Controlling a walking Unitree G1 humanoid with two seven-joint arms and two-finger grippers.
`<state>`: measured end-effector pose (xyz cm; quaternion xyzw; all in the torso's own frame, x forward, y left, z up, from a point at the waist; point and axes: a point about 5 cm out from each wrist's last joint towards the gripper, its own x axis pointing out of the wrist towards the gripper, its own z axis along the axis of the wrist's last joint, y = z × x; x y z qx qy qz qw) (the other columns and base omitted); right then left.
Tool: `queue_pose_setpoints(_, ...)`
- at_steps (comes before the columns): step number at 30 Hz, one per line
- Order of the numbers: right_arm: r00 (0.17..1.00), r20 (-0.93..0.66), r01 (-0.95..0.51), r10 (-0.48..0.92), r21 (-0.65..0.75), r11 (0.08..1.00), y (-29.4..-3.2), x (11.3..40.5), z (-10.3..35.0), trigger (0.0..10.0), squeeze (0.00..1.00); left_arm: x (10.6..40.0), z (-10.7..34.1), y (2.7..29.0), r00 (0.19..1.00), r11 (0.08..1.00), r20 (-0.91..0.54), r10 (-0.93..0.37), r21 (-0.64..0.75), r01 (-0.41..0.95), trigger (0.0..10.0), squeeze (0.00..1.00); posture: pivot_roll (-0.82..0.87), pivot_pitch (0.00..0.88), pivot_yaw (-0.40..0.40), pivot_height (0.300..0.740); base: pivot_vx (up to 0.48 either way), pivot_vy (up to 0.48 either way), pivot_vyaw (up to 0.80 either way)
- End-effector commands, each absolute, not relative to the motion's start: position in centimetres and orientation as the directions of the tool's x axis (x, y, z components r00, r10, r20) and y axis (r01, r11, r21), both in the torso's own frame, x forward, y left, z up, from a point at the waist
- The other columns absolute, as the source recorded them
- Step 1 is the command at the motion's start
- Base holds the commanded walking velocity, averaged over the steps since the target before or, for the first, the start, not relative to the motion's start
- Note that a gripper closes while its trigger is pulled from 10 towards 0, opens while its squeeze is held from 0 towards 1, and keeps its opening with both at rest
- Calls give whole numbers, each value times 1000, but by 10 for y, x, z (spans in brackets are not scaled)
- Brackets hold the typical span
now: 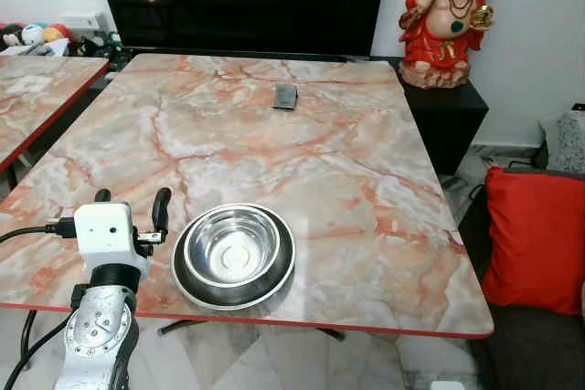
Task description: Setting the table
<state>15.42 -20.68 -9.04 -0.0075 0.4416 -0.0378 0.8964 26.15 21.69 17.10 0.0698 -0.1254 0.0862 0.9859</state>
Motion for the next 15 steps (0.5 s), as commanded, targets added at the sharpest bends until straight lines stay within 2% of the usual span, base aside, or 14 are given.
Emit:
queue_pose_setpoints(1,591,-803,63,-78,-50,997,-207,150,-92,10000,0,260,174,216,952,977,270,145,110,-180,10000,1000,93,63,-19,740,0,0,0)
queue_pose_setpoints(15,591,-803,59,-75,-50,997,-207,150,-92,10000,0,259,176,218,948,979,272,166,73,-193,10000,1000,95,77,-21,740,0,0,0)
